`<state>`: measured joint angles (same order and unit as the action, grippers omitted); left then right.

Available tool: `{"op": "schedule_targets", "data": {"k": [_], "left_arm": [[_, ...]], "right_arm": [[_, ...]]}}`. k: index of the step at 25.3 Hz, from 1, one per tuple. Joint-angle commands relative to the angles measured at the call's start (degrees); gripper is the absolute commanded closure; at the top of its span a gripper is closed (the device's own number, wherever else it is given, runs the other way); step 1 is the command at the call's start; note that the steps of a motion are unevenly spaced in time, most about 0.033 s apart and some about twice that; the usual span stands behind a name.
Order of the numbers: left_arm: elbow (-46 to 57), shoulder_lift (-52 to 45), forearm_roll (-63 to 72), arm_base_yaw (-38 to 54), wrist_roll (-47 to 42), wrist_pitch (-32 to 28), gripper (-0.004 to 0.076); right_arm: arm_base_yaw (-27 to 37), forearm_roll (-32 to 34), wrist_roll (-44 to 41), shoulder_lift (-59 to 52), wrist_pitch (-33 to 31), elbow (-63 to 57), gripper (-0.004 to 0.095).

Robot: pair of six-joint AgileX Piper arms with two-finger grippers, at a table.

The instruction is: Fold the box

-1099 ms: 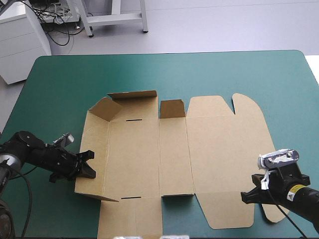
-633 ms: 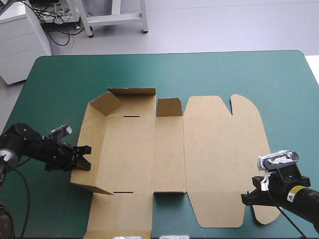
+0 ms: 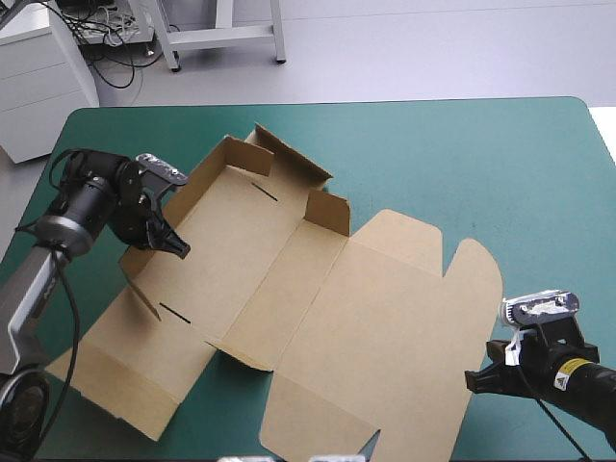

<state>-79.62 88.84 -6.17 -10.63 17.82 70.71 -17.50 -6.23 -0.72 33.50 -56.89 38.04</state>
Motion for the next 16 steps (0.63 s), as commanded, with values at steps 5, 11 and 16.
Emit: {"op": "schedule_targets", "data": {"k": [5,11,16], "left_arm": [[-12.8,5.2,-16.5,-10.1,2.8,1.6,0.0756],[-13.7,5.8,-19.0,-17.1,5.3,-13.6,0.0756],[-13.6,5.8,-22.1,-22.3,7.8,-17.2,0.0756]], "right_arm": [[0.2,-0.5,-3.5,0.2,3.7,1.5,0.093],[0.2,-0.5,-5.1,0.2,3.8,1.5,0.093],[0.2,-0.9,-5.1,0.2,3.8,1.5,0.093]]}}
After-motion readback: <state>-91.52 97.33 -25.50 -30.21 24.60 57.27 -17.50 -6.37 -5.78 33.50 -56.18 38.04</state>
